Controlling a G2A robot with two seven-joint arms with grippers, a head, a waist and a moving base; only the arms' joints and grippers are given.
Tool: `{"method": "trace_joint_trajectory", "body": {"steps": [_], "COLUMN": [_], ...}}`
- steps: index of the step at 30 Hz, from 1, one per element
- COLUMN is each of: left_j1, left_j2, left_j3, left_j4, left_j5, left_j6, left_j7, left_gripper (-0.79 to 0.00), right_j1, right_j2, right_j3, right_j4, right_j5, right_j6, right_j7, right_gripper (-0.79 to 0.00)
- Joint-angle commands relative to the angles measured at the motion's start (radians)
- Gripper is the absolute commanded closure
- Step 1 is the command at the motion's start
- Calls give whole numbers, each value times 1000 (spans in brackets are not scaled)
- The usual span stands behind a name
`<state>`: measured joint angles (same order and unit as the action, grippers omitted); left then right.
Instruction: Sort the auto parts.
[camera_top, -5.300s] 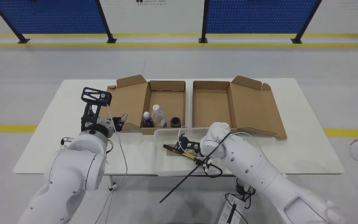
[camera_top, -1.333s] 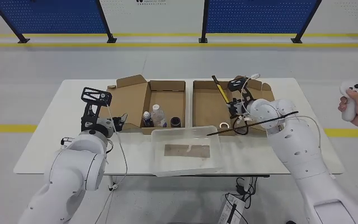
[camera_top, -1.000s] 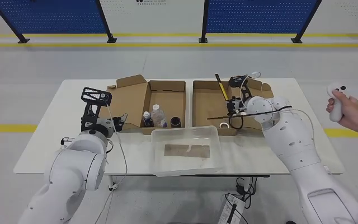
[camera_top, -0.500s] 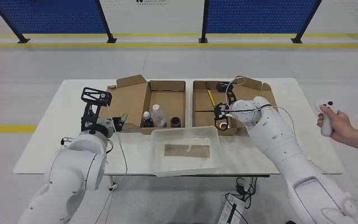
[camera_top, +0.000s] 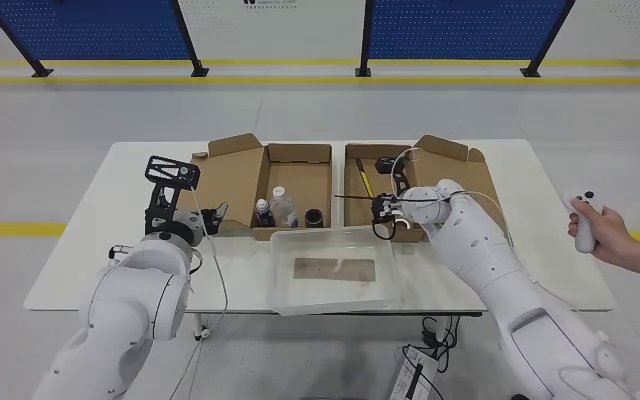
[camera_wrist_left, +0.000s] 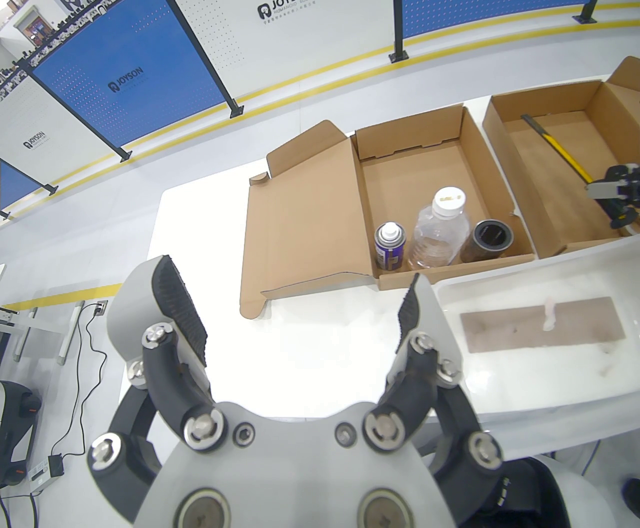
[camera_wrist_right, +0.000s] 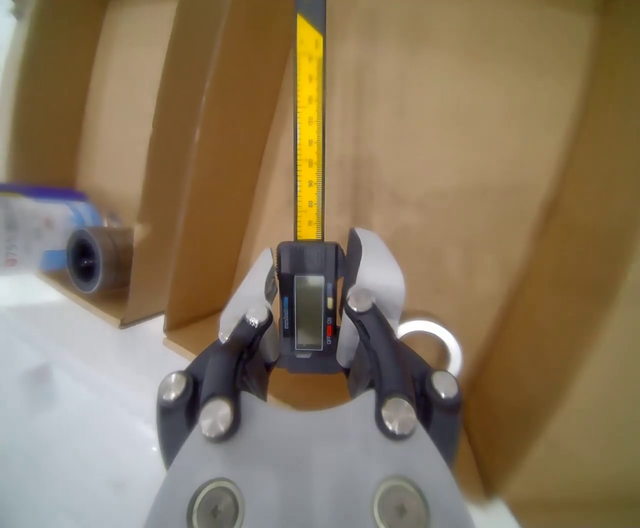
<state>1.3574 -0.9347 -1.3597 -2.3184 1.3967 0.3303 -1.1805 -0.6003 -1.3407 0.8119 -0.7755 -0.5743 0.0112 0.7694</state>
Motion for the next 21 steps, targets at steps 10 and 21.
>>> {"method": "trace_joint_trajectory", "body": {"steps": [10,21], "left_j1": [0,0], "left_j2": [0,0], "left_j3": [0,0], "left_j4": [0,0], "left_j5": [0,0], "left_j6": [0,0], "left_j7": [0,0], "left_gripper": [-785,-785], "right_j1": [-4,-21], "right_j2": [-2,9], "right_j3": [24,68], "right_j4": [37,-15], "right_j5": [12,11], "right_j6": [-27,-63], "right_j7": [-13,-46], "right_gripper": [-785,-785]}}
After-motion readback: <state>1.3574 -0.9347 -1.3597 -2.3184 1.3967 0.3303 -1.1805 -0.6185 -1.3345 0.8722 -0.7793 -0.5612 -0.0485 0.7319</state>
